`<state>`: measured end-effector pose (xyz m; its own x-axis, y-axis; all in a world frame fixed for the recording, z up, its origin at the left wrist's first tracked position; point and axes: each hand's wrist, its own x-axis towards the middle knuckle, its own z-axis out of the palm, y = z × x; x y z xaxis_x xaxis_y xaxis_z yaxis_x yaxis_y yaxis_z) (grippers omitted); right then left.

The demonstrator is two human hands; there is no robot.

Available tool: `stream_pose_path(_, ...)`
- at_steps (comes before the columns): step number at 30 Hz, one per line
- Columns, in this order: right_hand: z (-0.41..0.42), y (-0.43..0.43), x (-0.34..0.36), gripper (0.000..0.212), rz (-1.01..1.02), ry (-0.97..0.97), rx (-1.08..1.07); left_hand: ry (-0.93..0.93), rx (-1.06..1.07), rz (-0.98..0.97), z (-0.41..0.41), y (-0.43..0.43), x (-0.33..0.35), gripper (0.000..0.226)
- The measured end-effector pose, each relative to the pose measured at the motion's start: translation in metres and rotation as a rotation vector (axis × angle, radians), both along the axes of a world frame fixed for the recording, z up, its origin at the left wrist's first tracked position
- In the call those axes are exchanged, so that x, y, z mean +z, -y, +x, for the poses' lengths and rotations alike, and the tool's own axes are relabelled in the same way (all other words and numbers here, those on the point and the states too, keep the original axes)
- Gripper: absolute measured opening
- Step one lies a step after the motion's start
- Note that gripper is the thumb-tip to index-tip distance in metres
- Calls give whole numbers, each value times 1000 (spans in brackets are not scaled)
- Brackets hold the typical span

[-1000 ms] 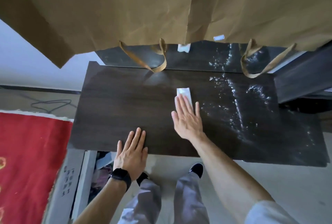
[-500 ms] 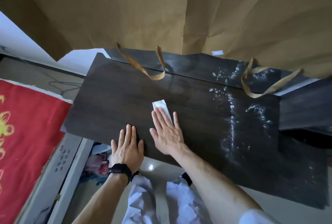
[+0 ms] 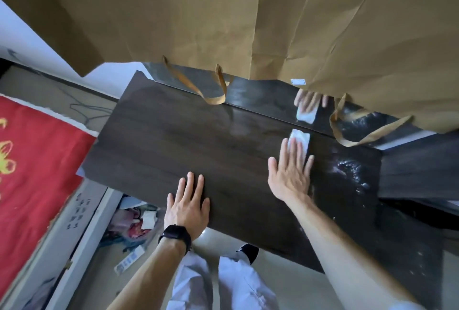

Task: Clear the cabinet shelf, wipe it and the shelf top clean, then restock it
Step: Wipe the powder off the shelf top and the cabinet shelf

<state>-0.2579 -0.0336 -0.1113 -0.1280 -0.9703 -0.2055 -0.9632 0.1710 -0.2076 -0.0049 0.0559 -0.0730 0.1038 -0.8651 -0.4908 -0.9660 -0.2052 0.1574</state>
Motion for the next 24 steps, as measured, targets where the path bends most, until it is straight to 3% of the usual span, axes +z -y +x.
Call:
stream_pose_path(4, 91, 32, 1, 65, -9, 43, 421, 18, 16, 25, -1, -1, 2, 65)
stream_pose_path(8, 115, 73, 1, 63, 23, 38, 500, 28, 27, 75, -2, 5, 1, 68)
stream_pose_path(12, 51, 67, -1, 62, 30, 67, 309, 24, 18, 135, 1, 9, 7, 67)
stream_pose_path(17, -69, 22, 5, 64, 86, 52, -195, 22, 8, 135, 0, 10, 12, 69)
stream_pose_path(20, -85, 9, 12, 68, 123, 64, -462, 21, 10, 139, -3, 11, 14, 70)
stream_pose_path(22, -58, 9, 13, 69, 104, 52, -439, 20, 4, 150, -4, 11, 15, 69)
stream_pose_path(24, -7, 2, 10, 69, 50, 52, -219, 15, -4, 154, -4, 9, 15, 69)
